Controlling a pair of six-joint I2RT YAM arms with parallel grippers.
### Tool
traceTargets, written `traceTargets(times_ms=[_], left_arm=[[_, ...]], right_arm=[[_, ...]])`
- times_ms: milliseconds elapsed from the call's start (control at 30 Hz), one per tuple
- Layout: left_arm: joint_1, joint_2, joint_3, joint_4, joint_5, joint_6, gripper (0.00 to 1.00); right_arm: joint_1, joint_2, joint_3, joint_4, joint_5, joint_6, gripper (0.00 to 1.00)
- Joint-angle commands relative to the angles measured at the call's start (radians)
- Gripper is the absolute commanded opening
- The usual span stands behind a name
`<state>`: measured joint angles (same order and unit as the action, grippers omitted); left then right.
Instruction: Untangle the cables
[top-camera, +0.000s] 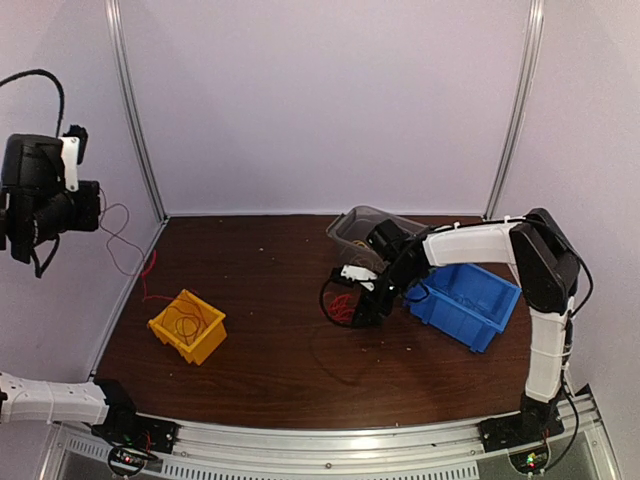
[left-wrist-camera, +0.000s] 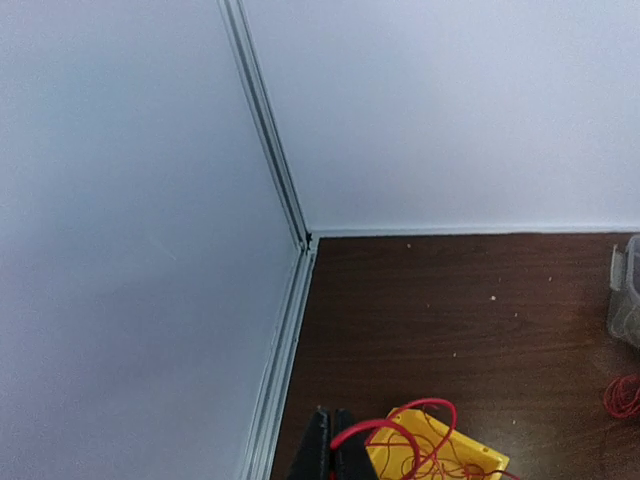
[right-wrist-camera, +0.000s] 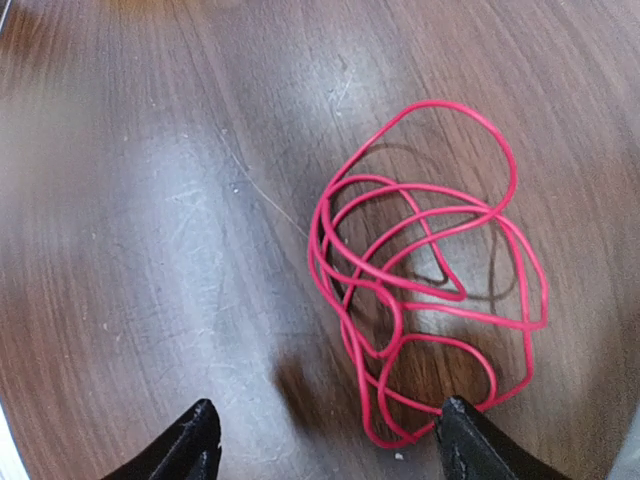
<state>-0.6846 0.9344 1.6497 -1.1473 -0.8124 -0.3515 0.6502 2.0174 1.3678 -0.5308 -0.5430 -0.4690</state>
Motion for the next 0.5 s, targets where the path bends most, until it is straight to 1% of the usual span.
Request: traceTargets(times_ms=[0,67,200,367,467], left_arm=[[-0.006,-0.05,-0.206,-0.042,0.076,-0.109,0.0],[-0.006,-0.079,-0.294,0.014,0.087,-0.126,0.0],[-0.004,-0.097,-0.477,0.173,0.14,-0.123,0.0],[0.004,-0.031,-0.641,0.308,0.161,-0.113,0.0],[0.015,0.032,-0.665,0.359,0.176,-0.114,0.0]], right_arm=[[0.001,-0.086,0.113,-0.148,0.033,-0.041,0.77],[0.008,-0.078,0.182,-0.185,0.025,-0.048,0.77],[0.043,-0.053,0.257,-0.219,-0.002,-0.051,0.78],[0.088,-0.044,0.253,-0.203,-0.008,-0.038,0.78],[0.094,-0.054,0.223,-0.19,-0.013,-0.034,0.78]])
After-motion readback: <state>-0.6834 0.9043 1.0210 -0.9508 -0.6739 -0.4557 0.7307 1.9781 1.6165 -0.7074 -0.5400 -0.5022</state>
